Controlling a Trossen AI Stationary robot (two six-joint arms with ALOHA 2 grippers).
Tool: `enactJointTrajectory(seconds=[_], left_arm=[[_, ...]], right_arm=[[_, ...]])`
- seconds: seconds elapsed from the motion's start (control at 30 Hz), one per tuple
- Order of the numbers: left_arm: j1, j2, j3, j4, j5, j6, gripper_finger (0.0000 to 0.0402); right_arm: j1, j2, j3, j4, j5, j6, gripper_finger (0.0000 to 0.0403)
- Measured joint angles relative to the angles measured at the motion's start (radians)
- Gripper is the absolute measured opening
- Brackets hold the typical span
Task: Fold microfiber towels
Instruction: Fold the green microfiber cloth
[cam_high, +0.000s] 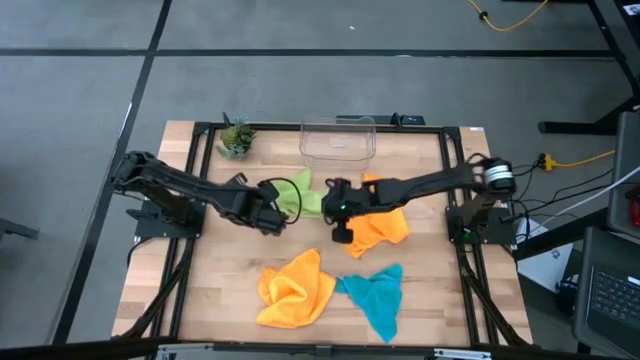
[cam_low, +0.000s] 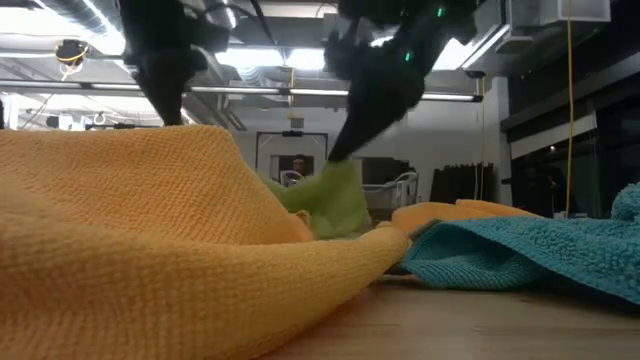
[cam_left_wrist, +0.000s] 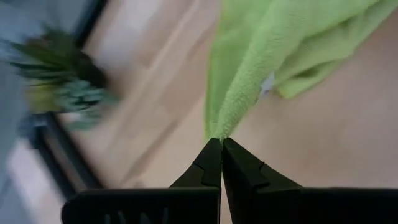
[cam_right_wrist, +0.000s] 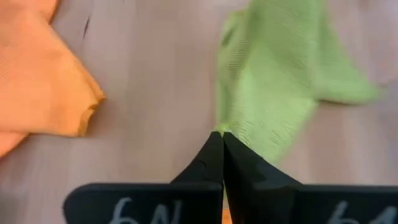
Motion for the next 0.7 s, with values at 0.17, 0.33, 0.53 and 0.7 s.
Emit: enactJointTrajectory(seconds=[0.17,0.33,0.53,0.7], left_arm=[[-0.018,0.000,0.143,-0.194,-0.043,-0.048,0.0000],[-0.065,-0.016,0.266,-0.245,-0.093,0.005,0.0000],[-0.101,-0.067,0.358,-0.251,-0.122,0.075,0.0000],[-0.089,-0.126,0.362,-0.253,-0.126,0.083,0.0000]], right_arm=[[0.007,-0.168,0.076,-0.057,0.047,-0.067,0.0001],[0.038,-0.303,0.135,-0.112,0.223,-0.142,0.0001],[0.042,-0.397,0.173,-0.157,0.301,-0.193,0.0000],[0.039,-0.426,0.177,-0.199,0.283,-0.189,0.0000]])
